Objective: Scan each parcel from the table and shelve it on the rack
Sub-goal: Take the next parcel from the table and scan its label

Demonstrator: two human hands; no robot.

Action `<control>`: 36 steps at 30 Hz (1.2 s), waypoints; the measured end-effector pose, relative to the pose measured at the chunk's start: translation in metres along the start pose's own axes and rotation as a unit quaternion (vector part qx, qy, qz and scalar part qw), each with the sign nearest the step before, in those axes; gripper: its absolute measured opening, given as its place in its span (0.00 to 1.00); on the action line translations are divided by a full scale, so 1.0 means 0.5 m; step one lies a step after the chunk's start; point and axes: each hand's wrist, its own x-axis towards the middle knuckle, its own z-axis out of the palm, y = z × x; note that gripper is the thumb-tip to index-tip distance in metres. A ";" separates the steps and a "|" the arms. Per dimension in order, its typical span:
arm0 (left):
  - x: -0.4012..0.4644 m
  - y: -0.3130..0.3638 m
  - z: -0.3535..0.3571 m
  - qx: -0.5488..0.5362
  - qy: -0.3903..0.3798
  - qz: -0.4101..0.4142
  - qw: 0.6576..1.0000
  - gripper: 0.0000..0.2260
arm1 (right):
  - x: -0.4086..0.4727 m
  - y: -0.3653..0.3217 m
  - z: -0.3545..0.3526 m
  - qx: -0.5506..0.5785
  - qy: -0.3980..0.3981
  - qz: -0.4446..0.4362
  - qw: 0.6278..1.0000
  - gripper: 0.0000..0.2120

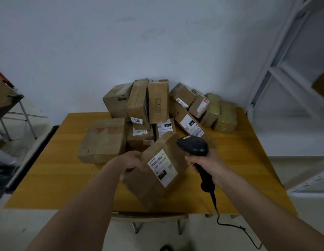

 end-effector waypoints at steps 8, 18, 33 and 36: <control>-0.016 0.161 -0.014 0.017 -0.019 0.090 0.996 0.41 | -0.047 -0.007 -0.072 -0.049 -0.005 -0.064 0.997 0.03; -0.036 0.274 -0.031 0.043 0.015 0.132 0.990 0.41 | -0.070 -0.007 -0.103 -0.107 -0.002 -0.142 0.984 0.04; -0.047 0.302 -0.036 0.057 0.000 0.068 0.996 0.39 | -0.083 -0.015 -0.145 -0.122 -0.005 -0.169 0.978 0.05; -0.057 0.306 -0.033 0.046 -0.014 0.065 0.997 0.35 | -0.085 -0.016 -0.149 -0.119 -0.006 -0.164 0.979 0.06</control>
